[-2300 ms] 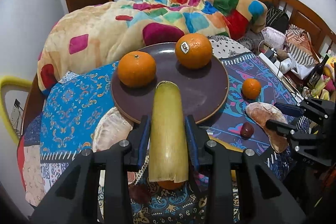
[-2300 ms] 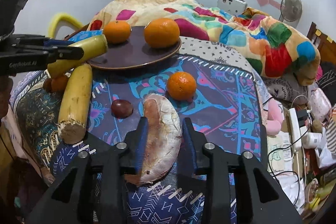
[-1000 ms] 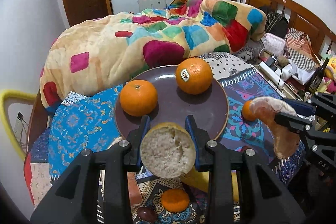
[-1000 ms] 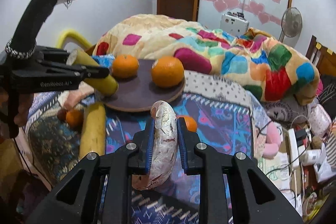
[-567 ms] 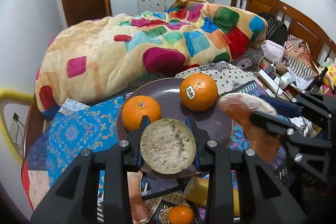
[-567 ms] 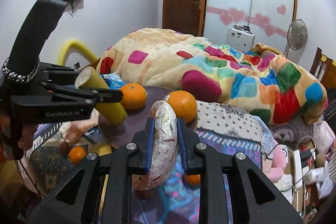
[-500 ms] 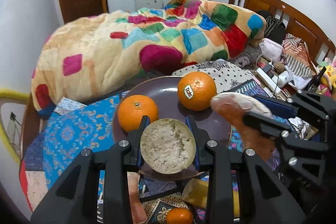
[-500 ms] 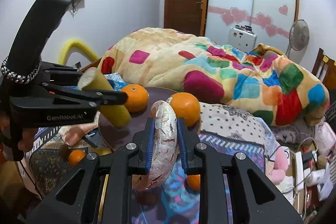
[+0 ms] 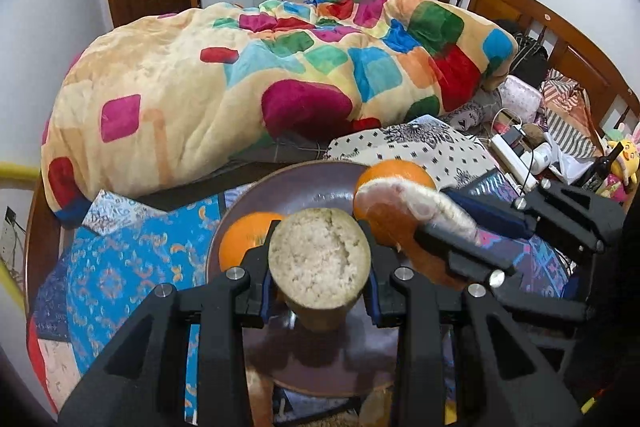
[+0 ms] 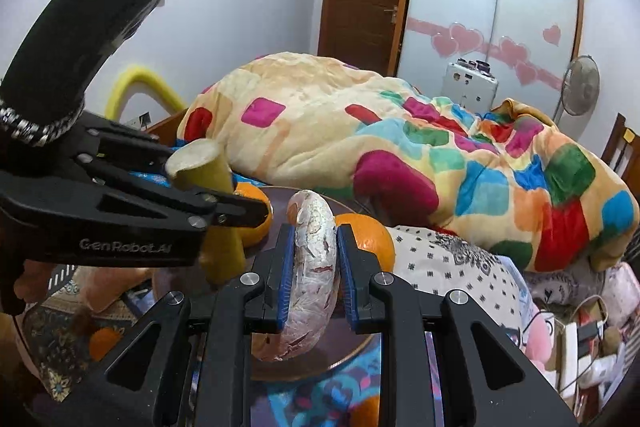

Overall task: Organize fruits
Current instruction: 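Lower the corn cob onto the plate with the left gripper while the right gripper carries the pomelo there, then open both grippers to release the cob and pomelo on the plate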

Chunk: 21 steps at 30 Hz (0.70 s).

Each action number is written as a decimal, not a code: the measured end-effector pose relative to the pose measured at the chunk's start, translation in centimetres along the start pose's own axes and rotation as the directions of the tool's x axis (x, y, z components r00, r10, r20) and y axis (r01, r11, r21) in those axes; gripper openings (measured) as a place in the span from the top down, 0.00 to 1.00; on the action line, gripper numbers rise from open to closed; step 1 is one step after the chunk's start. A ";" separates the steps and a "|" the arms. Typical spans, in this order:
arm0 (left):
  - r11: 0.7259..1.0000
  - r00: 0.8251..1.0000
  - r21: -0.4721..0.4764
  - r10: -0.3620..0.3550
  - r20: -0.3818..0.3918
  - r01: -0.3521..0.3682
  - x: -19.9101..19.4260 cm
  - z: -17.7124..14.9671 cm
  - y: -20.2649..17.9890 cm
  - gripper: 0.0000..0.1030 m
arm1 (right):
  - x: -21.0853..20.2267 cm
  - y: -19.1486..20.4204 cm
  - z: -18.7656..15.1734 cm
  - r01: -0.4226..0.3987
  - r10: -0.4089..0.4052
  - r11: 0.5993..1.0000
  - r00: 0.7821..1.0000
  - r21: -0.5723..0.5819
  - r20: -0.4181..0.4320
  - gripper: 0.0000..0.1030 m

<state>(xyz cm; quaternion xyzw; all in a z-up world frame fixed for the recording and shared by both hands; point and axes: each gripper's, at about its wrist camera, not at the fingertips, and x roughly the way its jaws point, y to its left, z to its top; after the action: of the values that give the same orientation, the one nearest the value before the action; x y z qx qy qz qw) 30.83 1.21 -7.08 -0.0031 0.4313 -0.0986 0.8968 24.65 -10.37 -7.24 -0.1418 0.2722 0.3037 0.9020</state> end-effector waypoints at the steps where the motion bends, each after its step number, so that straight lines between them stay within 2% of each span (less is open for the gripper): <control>1: 1.000 1.000 -0.006 -0.004 -0.001 0.004 0.2 0.2 0.1 0.67 | 0.3 0.1 0.0 -0.002 0.002 1.000 1.000 -0.002 -0.006 0.81; 4: 1.000 1.000 -0.025 -0.016 0.018 0.017 0.1 1.0 0.3 0.66 | 0.9 0.3 -0.1 -0.016 0.016 1.000 1.000 -0.010 -0.025 0.81; 9: 1.000 0.999 -0.008 0.009 0.041 -0.009 -0.2 1.4 -0.1 0.61 | 1.3 0.5 0.1 -0.017 0.016 1.000 0.999 -0.015 -0.048 0.79; 12: 0.999 0.997 -0.015 0.032 0.066 -0.031 -0.6 1.6 -0.1 0.51 | 1.4 0.4 0.3 -0.017 0.016 1.000 0.997 -0.007 -0.070 0.77; 14: 0.999 0.996 -0.020 0.042 0.077 -0.041 -0.7 1.9 0.0 0.51 | 1.4 0.3 0.3 -0.013 0.013 1.000 0.997 0.000 -0.080 0.74; 21: 0.999 0.993 -0.023 0.040 0.108 -0.038 -1.5 1.8 0.0 0.51 | 0.7 0.2 0.0 -0.020 0.022 1.000 0.996 0.017 -0.086 0.74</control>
<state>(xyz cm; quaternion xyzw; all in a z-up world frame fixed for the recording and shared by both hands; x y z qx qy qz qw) 31.31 1.30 -4.75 -0.0097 0.3828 -0.0763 0.9206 24.99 -9.92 -7.69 -0.1445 0.3150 0.3046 0.8872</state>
